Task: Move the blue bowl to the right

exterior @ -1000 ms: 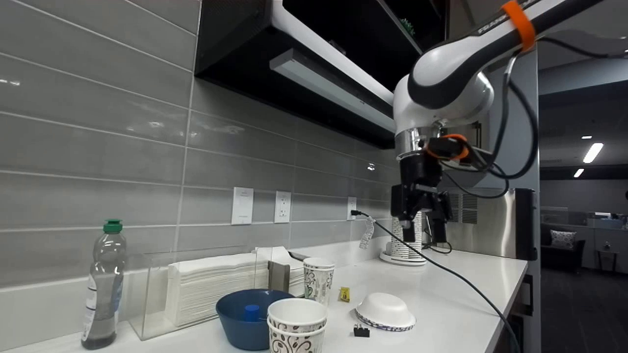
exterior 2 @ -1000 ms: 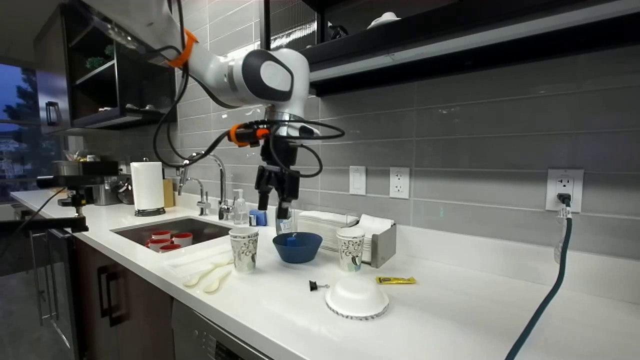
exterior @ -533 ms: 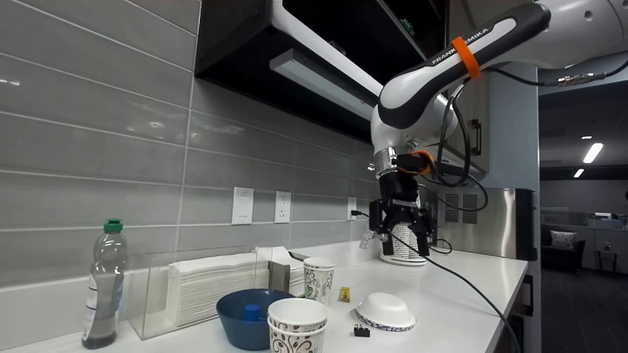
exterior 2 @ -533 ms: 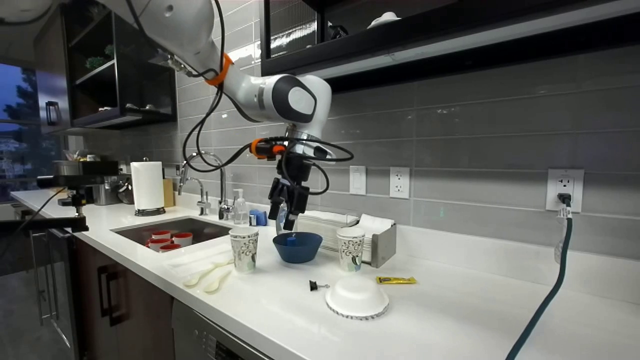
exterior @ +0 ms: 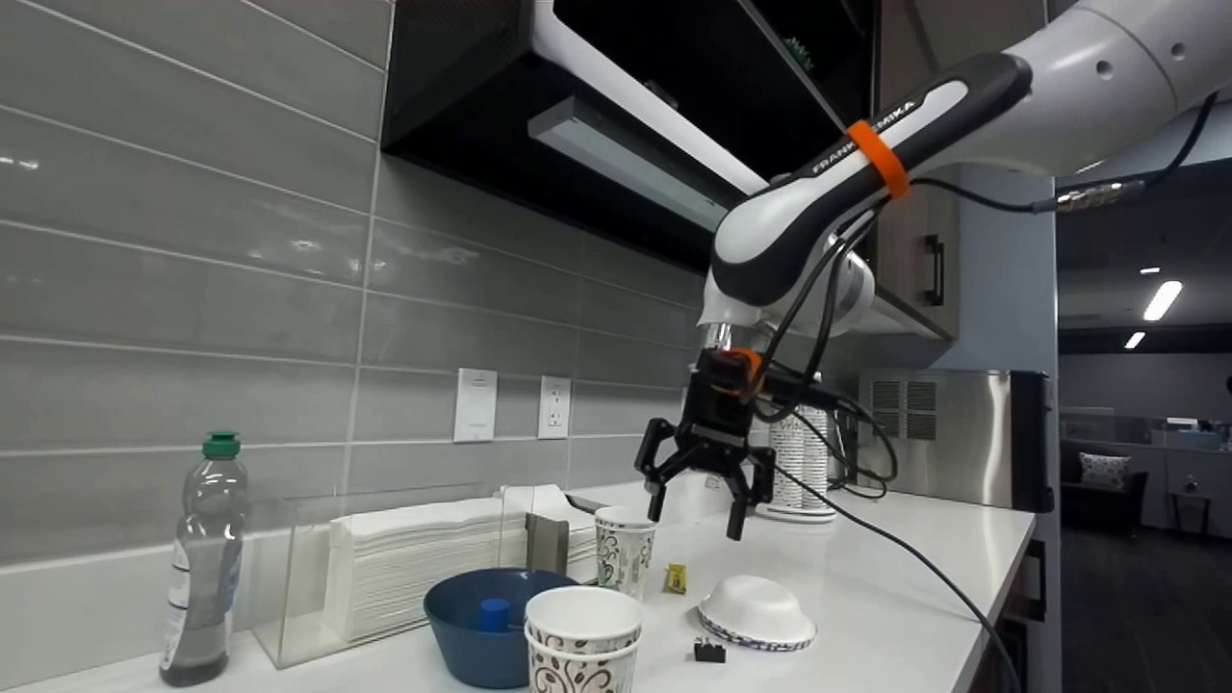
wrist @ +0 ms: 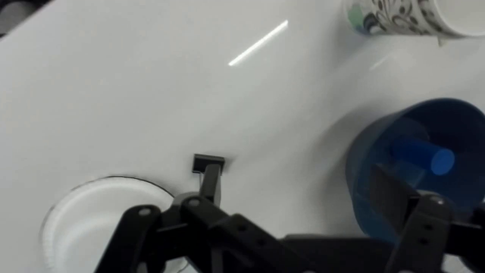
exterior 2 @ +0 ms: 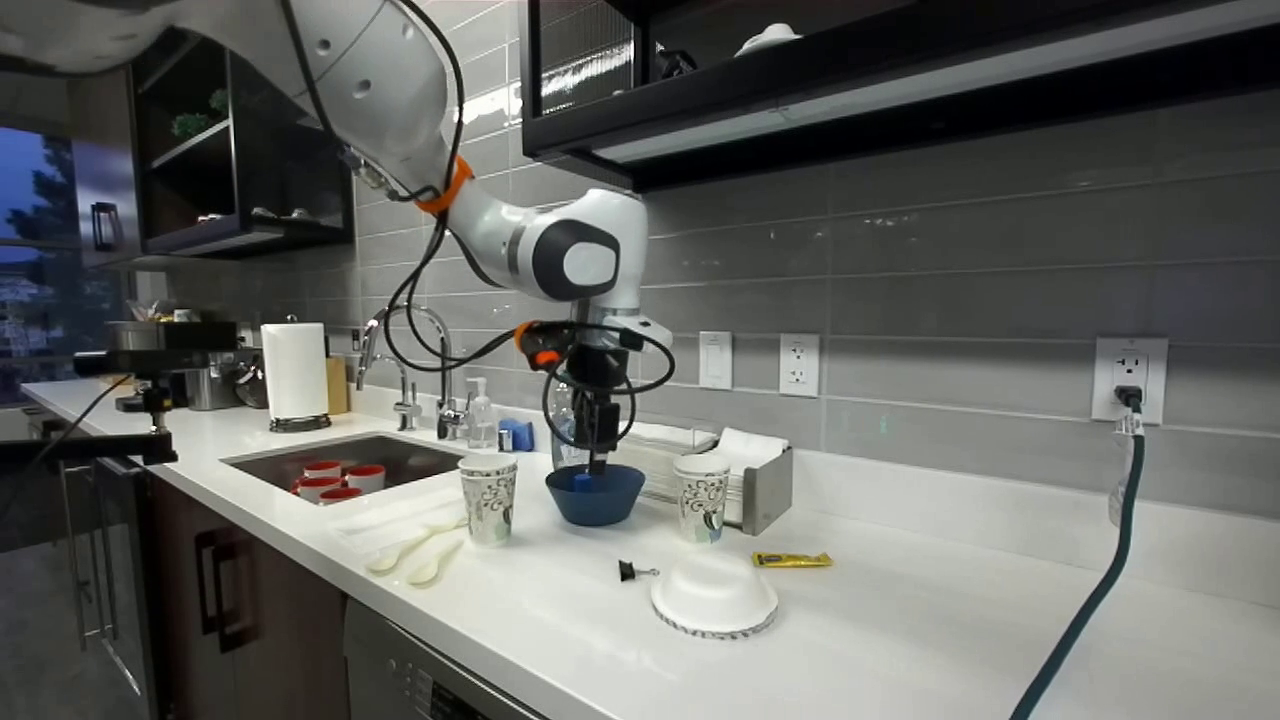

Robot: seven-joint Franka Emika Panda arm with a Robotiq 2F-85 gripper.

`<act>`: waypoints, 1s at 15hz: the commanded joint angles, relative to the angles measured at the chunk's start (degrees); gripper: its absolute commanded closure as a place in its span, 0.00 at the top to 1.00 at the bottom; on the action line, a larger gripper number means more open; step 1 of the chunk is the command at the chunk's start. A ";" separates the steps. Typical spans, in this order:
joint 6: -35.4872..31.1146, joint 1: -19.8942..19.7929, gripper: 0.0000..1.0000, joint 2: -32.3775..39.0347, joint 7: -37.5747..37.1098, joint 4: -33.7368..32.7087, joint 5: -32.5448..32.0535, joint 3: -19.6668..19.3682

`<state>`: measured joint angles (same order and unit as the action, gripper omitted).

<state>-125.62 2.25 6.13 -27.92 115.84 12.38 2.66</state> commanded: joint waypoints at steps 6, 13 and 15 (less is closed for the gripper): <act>-30.86 6.94 1.00 14.72 -15.88 -1.35 1.95 0.69; -36.46 8.32 0.47 20.82 -18.83 -4.82 1.69 -1.08; -36.40 8.16 0.33 21.02 -18.54 -5.31 2.01 -0.88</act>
<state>-161.47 9.49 25.90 -45.63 112.66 13.11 2.36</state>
